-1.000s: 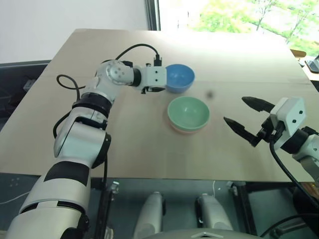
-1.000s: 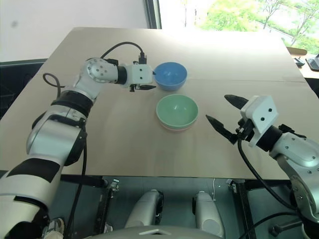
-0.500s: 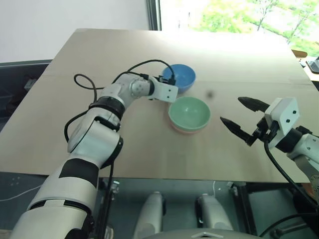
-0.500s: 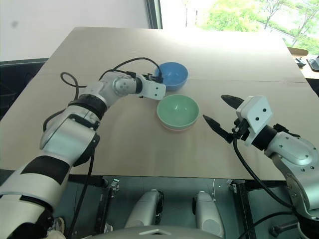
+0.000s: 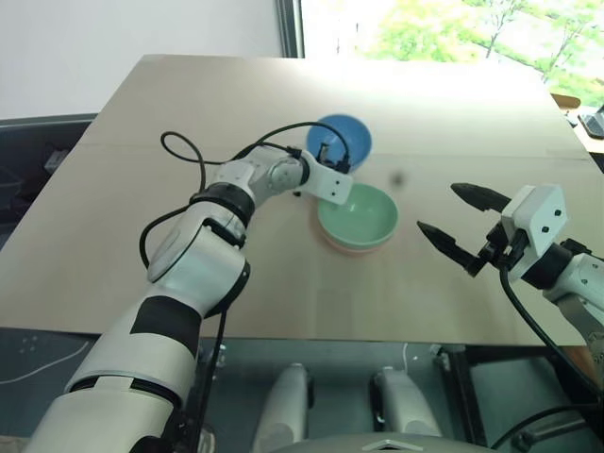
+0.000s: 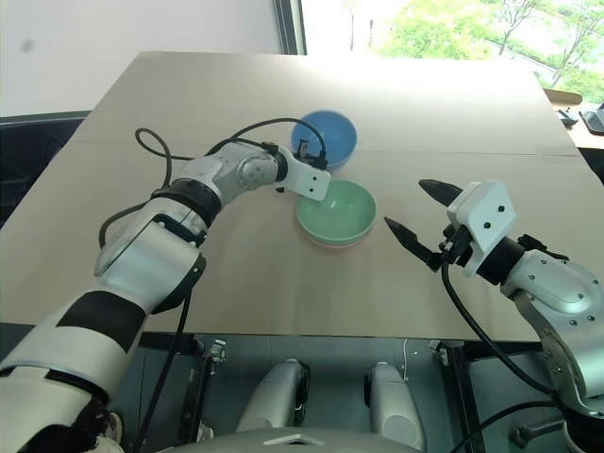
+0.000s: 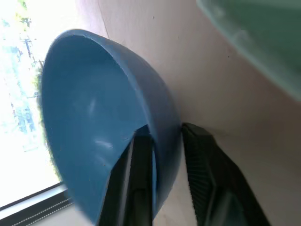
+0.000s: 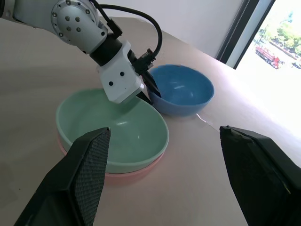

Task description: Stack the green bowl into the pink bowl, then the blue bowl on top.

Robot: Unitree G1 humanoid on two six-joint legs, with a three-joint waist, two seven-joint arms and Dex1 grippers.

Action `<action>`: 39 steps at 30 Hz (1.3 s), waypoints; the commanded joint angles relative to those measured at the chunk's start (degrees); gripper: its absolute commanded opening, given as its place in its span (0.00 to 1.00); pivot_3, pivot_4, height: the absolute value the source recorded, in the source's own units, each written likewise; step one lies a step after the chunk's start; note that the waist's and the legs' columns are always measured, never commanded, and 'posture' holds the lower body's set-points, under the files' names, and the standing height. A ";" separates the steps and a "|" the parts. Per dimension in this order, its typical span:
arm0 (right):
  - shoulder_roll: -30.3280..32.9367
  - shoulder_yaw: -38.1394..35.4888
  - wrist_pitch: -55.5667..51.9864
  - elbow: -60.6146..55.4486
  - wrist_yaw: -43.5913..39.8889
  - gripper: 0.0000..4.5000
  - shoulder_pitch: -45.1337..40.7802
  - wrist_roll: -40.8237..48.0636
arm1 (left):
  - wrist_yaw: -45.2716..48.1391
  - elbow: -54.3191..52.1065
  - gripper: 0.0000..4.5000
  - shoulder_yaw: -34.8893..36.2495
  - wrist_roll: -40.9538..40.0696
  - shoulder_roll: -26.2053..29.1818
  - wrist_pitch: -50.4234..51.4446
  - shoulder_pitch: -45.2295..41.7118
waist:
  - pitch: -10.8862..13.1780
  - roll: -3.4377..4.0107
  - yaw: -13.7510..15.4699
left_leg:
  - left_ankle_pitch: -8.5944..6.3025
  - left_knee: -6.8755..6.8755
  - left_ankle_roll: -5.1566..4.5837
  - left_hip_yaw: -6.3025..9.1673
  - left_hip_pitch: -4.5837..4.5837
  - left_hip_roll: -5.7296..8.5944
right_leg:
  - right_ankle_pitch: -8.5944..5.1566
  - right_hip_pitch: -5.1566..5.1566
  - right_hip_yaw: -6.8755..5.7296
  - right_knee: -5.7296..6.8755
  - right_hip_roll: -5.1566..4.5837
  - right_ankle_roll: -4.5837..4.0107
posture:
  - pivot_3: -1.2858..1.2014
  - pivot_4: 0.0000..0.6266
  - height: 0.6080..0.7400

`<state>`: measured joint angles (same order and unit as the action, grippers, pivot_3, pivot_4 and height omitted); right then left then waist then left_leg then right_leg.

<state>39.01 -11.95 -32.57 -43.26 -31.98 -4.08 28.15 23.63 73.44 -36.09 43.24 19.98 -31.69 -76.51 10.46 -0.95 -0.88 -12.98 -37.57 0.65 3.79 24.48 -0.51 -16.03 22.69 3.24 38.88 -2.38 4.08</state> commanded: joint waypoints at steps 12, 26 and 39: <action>0.33 -1.47 1.63 -1.16 0.11 0.87 0.85 -0.92 | 20.50 -4.04 0.00 11.07 -16.91 4.13 -14.28 -4.42 | 0.00 0.00 -0.05 | 0.00 0.00 0.00 0.00 0.04 0.00 | 0.00 0.04 0.00 0.01 0.00 0.00 | 0.52 0.24 1.00; 1.31 -4.68 2.26 -1.79 -2.45 0.87 4.59 0.82 | 68.87 -42.72 0.00 13.82 -50.92 17.52 3.23 10.34 | -0.04 0.07 -1.31 | 0.00 -0.19 -0.01 0.02 0.02 -0.05 | 0.00 -0.03 0.00 0.10 -0.01 -0.01 | 0.52 0.24 1.00; 1.31 -2.29 2.80 -0.67 -3.37 0.87 3.59 0.95 | 64.41 -53.45 0.64 16.77 -60.22 19.40 27.59 12.12 | -0.05 0.09 -1.55 | 0.00 -0.53 -0.02 0.14 0.07 -0.06 | 0.00 -0.12 -0.09 0.22 0.03 -0.01 | 0.52 0.24 1.00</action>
<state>40.19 -14.12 -30.96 -43.13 -34.92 0.19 28.45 89.99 22.58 -22.36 -15.99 38.90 -8.27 -64.64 10.41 -0.86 -2.43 -12.98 -38.09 0.63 3.94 24.54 -0.58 -16.03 22.57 3.15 39.12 -2.33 4.08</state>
